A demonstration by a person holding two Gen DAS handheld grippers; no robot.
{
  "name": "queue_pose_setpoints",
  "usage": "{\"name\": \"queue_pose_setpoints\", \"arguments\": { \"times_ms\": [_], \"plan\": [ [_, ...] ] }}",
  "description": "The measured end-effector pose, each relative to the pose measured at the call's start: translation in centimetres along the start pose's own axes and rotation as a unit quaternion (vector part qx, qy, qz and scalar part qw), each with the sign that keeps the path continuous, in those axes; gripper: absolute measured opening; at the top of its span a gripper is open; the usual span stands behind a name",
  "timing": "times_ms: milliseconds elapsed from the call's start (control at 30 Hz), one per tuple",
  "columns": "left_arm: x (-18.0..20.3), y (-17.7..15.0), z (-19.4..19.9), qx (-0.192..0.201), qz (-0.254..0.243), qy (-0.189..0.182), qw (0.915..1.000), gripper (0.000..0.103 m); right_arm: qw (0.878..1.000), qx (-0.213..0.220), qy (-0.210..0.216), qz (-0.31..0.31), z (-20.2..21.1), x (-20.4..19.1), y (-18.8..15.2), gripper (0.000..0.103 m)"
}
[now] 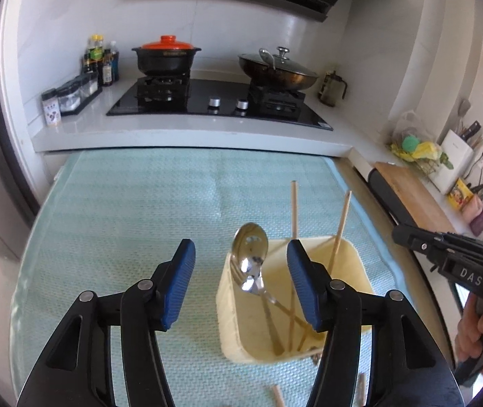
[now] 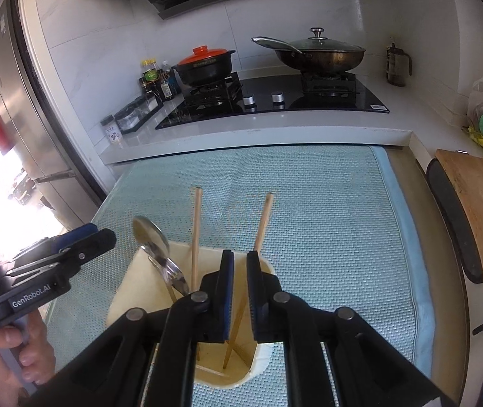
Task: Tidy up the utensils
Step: 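Open both tools to release the utensils and pull back from the caddy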
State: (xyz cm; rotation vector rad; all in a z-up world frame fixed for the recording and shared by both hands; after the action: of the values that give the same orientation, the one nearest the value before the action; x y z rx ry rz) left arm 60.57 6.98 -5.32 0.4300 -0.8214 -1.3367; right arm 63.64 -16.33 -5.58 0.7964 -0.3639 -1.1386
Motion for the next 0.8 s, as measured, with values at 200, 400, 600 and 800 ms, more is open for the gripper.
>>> {"name": "queue_pose_setpoints", "arguments": {
  "times_ms": [200, 400, 600, 800],
  "plan": [
    [0.0, -4.1, 7.3, 0.034, -0.030, 0.030, 0.9985, 0.072, 0.999, 0.022, -0.005, 0.033, 6.7, -1.8, -3.4, 0.050],
    [0.1, -9.1, 11.2, 0.048, -0.045, 0.053, 0.9964, 0.091, 0.997, 0.024, -0.038, 0.070, 11.8, -3.7, -9.7, 0.063],
    [0.7, -12.2, 13.2, 0.053, -0.062, 0.076, 0.9938, 0.094, 0.992, 0.027, -0.088, 0.084, 14.8, -3.8, -15.3, 0.063],
    [-0.2, -15.8, 15.0, 0.047, -0.059, 0.076, 0.9942, 0.097, 0.990, 0.032, -0.119, 0.062, 15.9, -3.4, -19.4, 0.063]
  ]
}}
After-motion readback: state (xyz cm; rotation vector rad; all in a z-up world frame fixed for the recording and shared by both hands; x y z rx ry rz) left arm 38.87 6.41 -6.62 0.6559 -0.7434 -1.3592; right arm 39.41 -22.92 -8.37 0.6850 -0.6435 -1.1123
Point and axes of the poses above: each gripper's, at about its wrist camera, not at the fingertips, and z roughly against the way its jaws point, x to its right, y to its top, the point moved 3 cm from there along -z, roughly the way its jaws point, and after that the axes turned 8 degrees about z, right-handed, at the moved point
